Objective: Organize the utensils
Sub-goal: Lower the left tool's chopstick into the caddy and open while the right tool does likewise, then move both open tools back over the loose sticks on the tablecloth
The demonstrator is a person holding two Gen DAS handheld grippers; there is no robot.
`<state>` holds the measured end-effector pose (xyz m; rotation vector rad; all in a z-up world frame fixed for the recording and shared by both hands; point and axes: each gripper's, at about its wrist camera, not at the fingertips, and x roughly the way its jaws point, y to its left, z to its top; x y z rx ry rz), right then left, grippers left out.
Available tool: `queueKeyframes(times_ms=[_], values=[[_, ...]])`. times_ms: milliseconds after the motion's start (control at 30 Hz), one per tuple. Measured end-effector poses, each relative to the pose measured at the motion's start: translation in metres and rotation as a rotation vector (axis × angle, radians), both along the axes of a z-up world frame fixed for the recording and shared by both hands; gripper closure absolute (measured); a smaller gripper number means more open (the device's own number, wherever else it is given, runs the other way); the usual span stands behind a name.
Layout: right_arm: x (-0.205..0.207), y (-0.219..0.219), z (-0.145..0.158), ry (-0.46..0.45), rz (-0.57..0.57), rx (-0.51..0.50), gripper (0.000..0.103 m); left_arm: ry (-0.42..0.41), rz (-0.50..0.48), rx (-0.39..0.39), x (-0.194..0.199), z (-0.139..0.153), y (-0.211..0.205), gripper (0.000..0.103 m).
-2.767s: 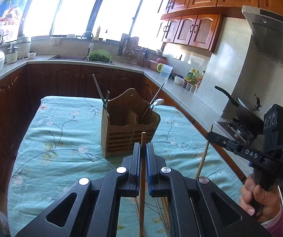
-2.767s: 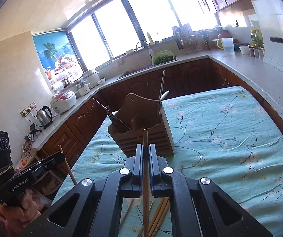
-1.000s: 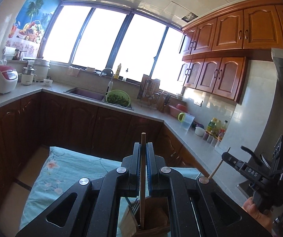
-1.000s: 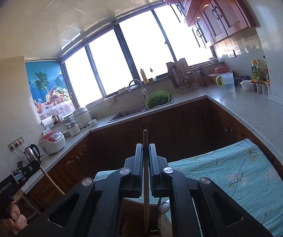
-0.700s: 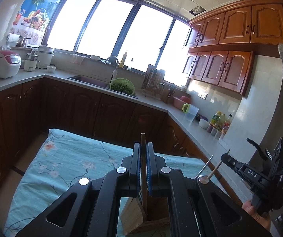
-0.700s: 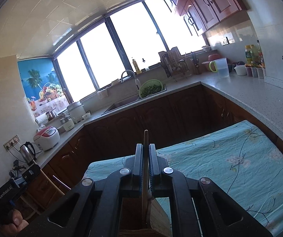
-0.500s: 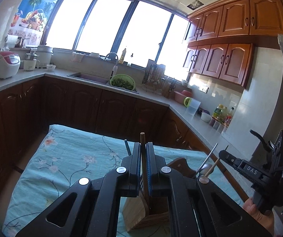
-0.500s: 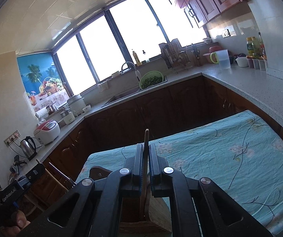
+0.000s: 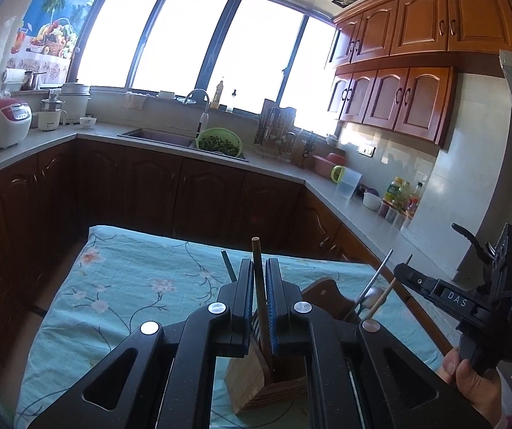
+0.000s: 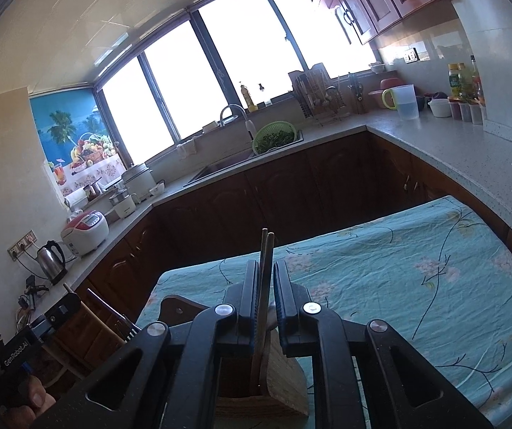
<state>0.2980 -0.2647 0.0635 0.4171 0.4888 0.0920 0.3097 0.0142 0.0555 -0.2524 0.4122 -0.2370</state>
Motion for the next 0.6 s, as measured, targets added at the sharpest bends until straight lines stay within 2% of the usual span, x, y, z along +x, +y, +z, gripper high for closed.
queueKeyframes(times_ms=[33, 67, 100, 133, 167, 233, 267, 300, 367, 600], values=[[-0.003, -0.001, 0.001, -0.008, 0.002, 0.005, 0.065, -0.001, 0.002, 0.001, -0.001, 0.001, 0.001, 0.090], [-0.006, -0.002, 0.003, -0.019, 0.003, 0.012, 0.046, -0.004, 0.005, 0.000, -0.004, 0.003, 0.003, 0.085], [-0.010, -0.004, 0.004, -0.030, 0.000, 0.018, 0.035, -0.011, 0.012, -0.003, -0.008, 0.005, 0.004, 0.076], [-0.014, -0.006, 0.006, -0.039, 0.000, 0.026, 0.033, -0.017, 0.019, -0.007, -0.011, 0.007, 0.005, 0.064], [-0.019, -0.008, 0.009, -0.046, 0.001, 0.035, 0.032, -0.026, 0.024, -0.011, -0.016, 0.009, 0.007, 0.059], [-0.028, -0.012, 0.012, -0.059, -0.003, 0.057, 0.022, -0.029, 0.040, -0.010, -0.026, 0.010, 0.009, 0.042], [-0.034, -0.015, 0.014, -0.066, -0.005, 0.068, 0.013, -0.030, 0.044, -0.011, -0.031, 0.009, 0.009, 0.036], [-0.041, -0.017, 0.015, -0.072, -0.008, 0.076, 0.008, -0.032, 0.045, -0.014, -0.037, 0.009, 0.010, 0.033], [-0.053, -0.020, 0.017, -0.078, -0.010, 0.086, 0.006, -0.029, 0.053, -0.012, -0.051, 0.007, 0.010, 0.021], [-0.103, -0.024, 0.011, -0.065, -0.007, 0.094, 0.004, -0.004, 0.043, -0.010, -0.103, -0.006, 0.009, 0.021]])
